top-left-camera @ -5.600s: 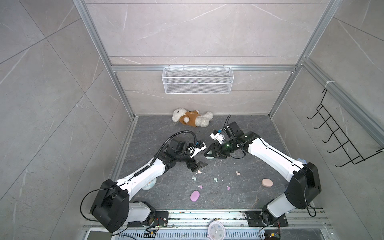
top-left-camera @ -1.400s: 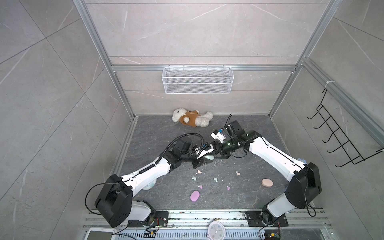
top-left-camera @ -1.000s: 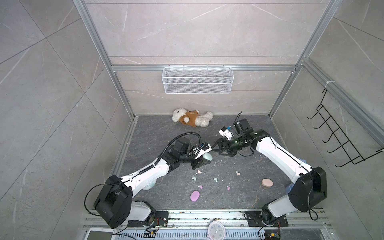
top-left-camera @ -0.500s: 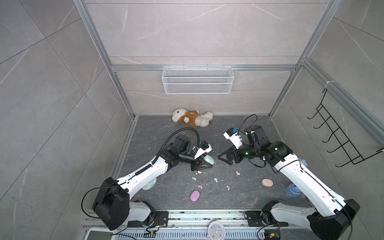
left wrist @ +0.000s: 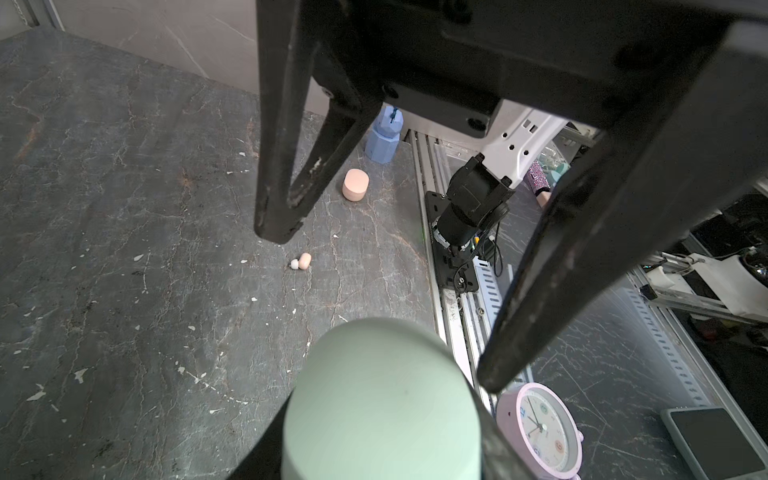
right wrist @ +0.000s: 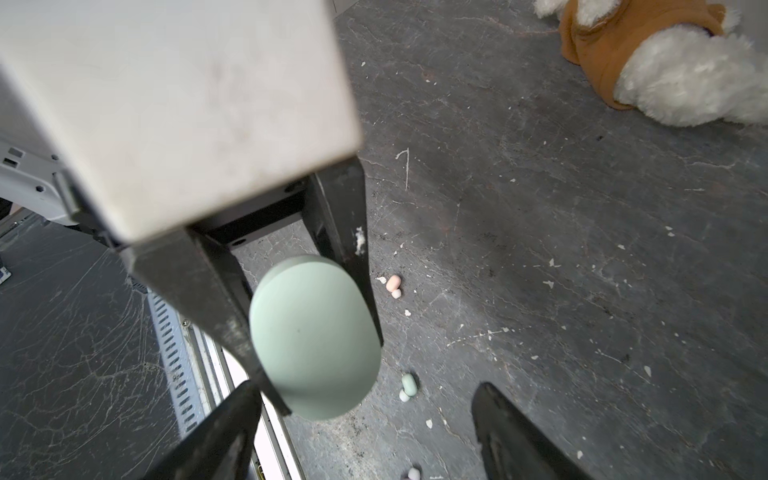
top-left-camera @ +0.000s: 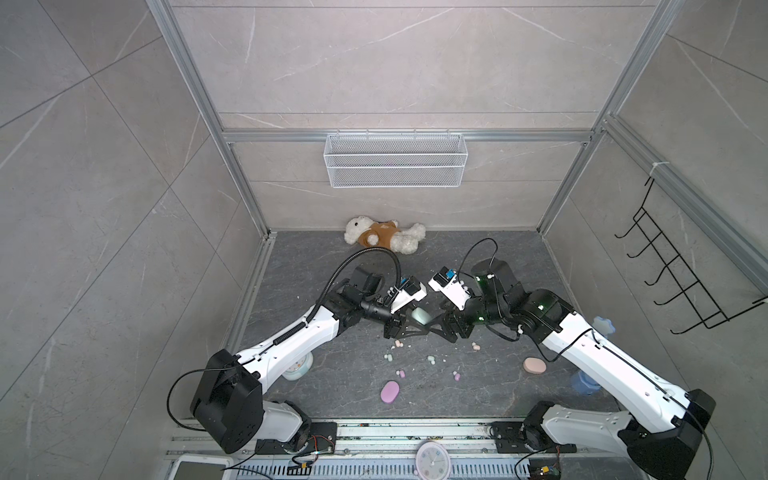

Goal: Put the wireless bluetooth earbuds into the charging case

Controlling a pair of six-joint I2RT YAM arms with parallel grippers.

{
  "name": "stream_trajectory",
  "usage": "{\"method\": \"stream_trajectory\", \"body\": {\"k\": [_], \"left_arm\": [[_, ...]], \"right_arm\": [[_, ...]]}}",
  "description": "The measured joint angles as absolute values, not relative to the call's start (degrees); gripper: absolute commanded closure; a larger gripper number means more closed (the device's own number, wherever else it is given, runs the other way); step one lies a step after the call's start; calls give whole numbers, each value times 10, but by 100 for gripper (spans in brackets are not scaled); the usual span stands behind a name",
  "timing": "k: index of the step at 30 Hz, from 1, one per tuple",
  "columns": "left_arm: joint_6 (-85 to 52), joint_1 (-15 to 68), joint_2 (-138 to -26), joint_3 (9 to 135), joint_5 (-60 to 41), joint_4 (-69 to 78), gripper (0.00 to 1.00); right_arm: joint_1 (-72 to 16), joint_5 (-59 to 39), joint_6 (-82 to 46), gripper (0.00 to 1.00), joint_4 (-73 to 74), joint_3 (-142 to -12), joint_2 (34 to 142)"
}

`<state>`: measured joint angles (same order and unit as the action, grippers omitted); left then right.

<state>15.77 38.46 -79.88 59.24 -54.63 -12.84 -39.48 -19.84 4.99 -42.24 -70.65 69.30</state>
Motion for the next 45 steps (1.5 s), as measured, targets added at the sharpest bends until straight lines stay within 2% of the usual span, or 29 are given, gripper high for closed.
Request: {"method": "stream_trajectory", "body": {"k": [16,26,36,45], "left_arm": [[158,382,-798,594,-515,-142,82],[158,386,-782,592,-513,-163,83],[156,389,-769,582,-513,-142,84],[112,384,-768,525,-502,-65,86]], "right_arm": [[-402,-143,25,20,-413,-706,700],[-374,-87,0,20,-402,-715,702],[-370,-93,-9,15,-405,-716,704],[-365,-129,-27,10,-434,-752,703]]}}
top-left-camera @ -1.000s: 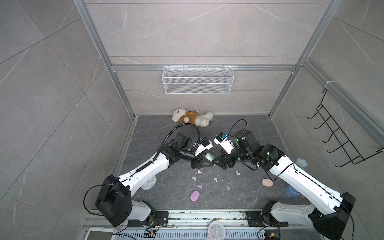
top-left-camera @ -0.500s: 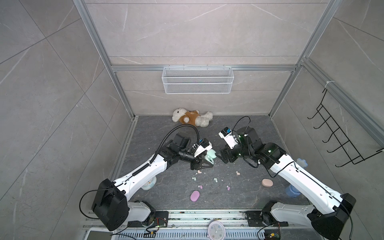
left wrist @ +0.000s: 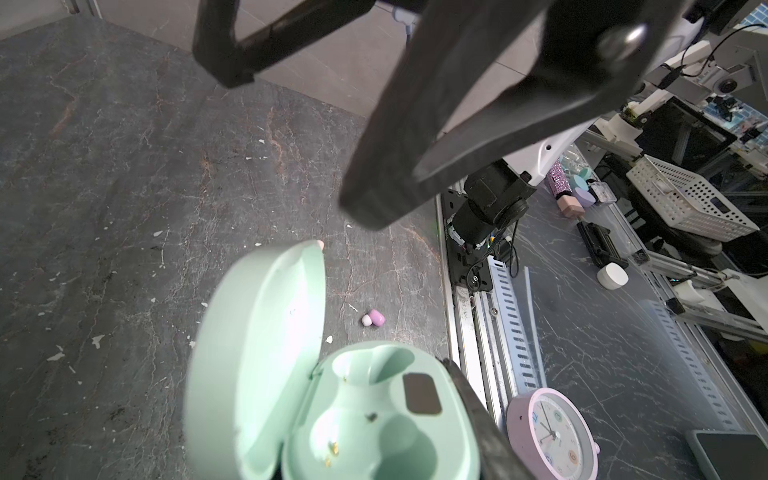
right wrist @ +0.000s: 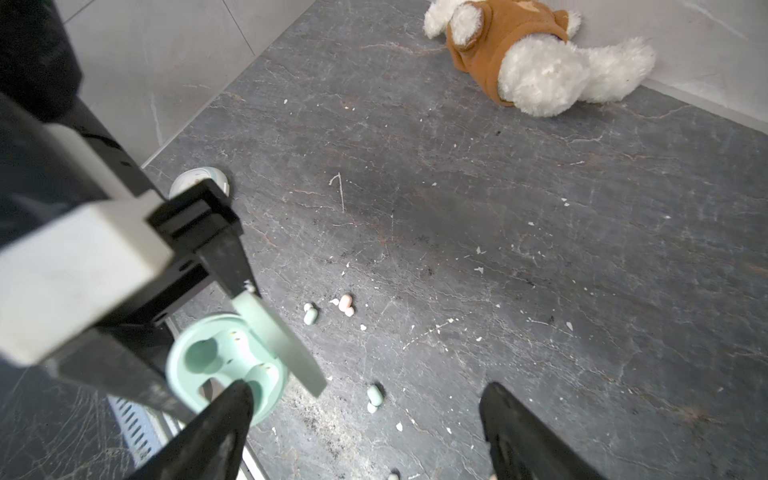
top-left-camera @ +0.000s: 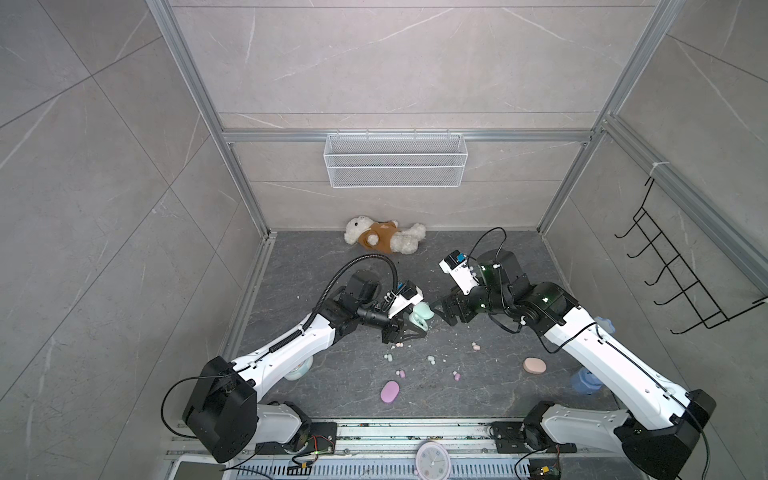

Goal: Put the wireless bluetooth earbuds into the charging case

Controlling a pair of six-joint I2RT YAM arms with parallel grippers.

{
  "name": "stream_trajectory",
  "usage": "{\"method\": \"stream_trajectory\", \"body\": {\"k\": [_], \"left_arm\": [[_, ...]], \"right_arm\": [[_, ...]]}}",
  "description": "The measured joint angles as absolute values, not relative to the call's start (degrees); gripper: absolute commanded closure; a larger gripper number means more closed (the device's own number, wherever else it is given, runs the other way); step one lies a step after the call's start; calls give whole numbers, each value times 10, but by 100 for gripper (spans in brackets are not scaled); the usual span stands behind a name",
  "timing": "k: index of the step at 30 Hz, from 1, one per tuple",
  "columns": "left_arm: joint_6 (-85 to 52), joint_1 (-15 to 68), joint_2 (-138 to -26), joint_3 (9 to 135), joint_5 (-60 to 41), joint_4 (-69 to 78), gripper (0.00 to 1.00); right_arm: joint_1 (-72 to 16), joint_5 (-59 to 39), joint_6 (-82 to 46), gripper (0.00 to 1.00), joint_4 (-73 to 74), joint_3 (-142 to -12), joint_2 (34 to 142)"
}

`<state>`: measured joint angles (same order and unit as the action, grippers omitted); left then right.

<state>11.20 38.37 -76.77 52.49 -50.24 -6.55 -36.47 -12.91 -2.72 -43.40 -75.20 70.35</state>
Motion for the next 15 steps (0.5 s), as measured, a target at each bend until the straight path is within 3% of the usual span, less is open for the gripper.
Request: {"method": "stream_trajectory", "body": {"k": [9,15], "left_arm": [[49,364,-725,454,-444,22,88],[16,357,-671,416,-405,69,88]], "right_arm": [[-344,-169,-124,6,-498,-767,701],[-343,-186,-246,6,-492,-678,698]]}}
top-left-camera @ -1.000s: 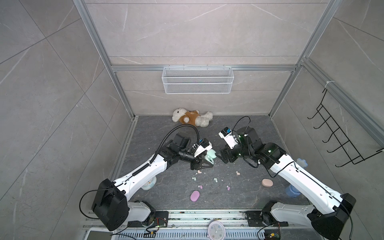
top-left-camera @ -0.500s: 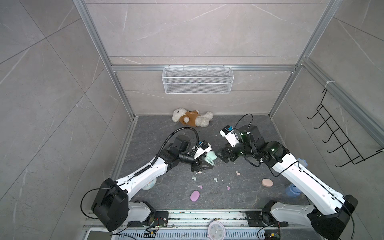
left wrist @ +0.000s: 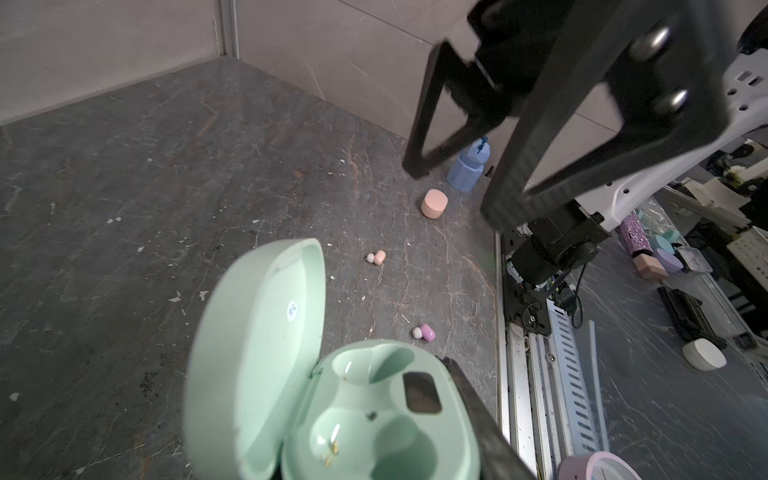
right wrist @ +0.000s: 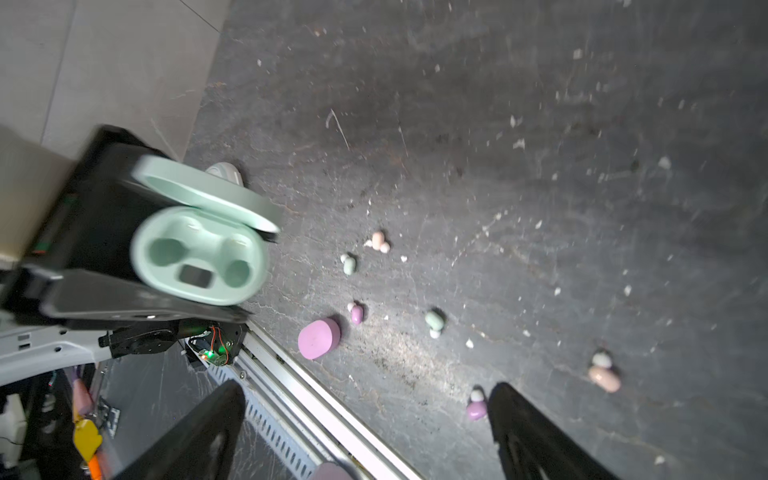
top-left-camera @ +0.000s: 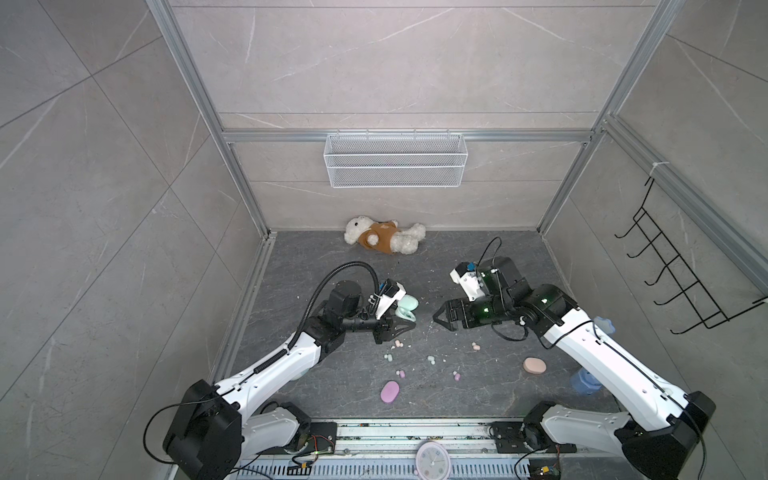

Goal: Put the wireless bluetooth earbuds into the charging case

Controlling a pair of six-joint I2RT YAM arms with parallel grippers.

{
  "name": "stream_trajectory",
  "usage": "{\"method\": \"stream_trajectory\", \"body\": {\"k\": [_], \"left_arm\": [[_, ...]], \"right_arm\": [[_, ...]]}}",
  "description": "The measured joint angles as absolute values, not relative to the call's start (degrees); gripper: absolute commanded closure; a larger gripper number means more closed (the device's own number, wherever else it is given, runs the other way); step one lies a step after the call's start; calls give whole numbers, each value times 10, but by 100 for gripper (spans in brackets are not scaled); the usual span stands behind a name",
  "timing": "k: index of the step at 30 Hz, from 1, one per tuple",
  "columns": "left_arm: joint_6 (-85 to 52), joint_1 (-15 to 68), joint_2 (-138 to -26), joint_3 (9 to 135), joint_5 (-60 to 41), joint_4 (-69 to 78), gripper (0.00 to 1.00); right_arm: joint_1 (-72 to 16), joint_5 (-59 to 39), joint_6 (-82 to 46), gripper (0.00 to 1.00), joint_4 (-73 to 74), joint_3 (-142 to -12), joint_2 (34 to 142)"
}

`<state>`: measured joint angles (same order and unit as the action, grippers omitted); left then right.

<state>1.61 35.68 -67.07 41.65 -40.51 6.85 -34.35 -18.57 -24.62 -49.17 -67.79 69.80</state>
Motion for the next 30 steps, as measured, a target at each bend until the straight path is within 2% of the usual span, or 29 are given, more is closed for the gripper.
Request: {"method": "stream_trajectory", "body": {"k": [5,11,17,30], "left_arm": [[-14,357,-626,382,-373,87,88],[-48,357,-536,324,-319,95,88],[-79,357,-469,288,-284,93,88],[-125,357,-444,253,-254,107,87]], "right_arm": [[-343,-210,-333,7,-434,-573,723],[-344,-239,-388,9,-327,-505,795],[-350,-253,-406,11,-236,-476,867],[-373,-263,-408,12,-156,-459,911]]}}
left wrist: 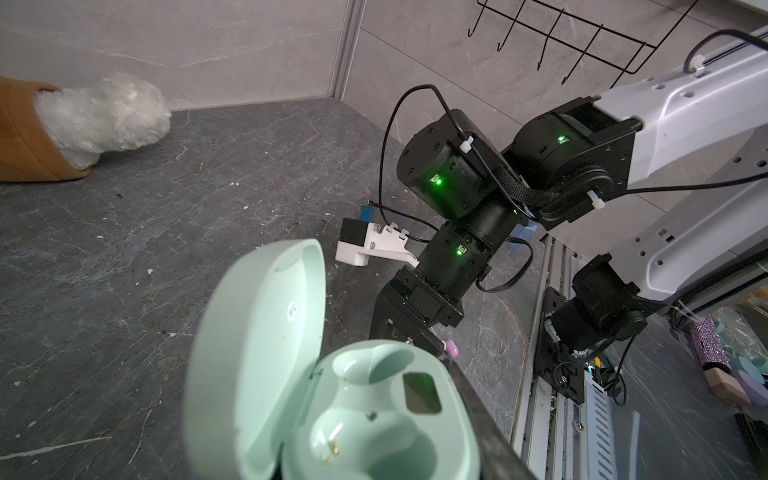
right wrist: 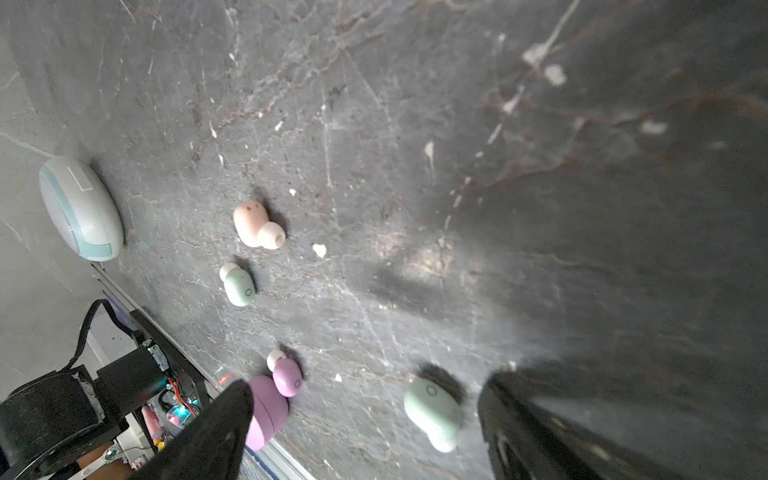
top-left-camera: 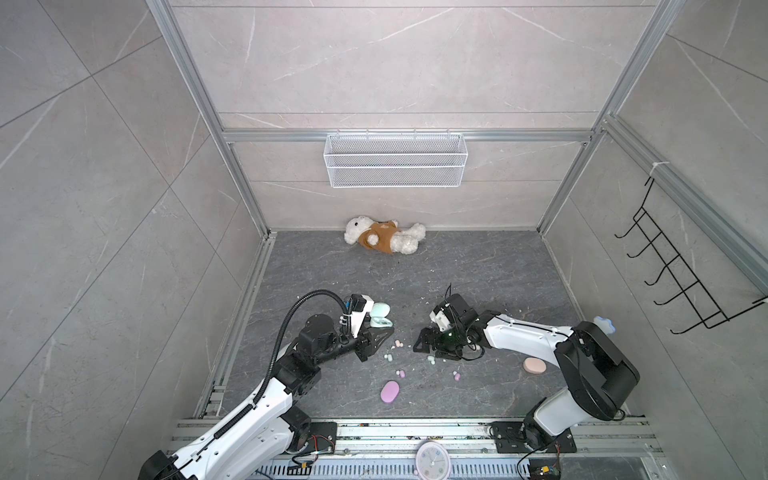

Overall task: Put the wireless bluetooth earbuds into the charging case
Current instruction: 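Move the right gripper over the mint-green earbud on the table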

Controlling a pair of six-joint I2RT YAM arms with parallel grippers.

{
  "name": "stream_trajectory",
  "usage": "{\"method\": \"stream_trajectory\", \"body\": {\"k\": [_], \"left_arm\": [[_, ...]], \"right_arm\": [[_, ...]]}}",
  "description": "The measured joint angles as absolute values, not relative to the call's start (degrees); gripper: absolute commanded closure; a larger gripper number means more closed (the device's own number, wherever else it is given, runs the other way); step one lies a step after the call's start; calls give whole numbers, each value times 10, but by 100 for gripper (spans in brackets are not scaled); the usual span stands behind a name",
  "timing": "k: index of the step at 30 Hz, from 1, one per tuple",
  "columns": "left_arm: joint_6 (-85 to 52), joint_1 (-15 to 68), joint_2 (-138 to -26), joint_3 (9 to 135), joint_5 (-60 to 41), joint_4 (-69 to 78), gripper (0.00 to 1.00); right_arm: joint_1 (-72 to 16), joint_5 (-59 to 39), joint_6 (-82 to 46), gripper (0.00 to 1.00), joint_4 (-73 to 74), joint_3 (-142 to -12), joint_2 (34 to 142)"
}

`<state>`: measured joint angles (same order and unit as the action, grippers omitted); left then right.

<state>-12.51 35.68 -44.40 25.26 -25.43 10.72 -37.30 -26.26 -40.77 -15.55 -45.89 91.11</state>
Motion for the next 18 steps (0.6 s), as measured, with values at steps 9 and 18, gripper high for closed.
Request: {"method": "stream_trajectory", "body": {"k": [9,18], "left_arm": [[-126,357,-441,253,-245,108,87],[-126,357,-437,253,-241,108,88]], "right_arm": [[-382,-269,-408,14,-152,-465,919],[-394,-269,-408,14,-178,-473,919]]}}
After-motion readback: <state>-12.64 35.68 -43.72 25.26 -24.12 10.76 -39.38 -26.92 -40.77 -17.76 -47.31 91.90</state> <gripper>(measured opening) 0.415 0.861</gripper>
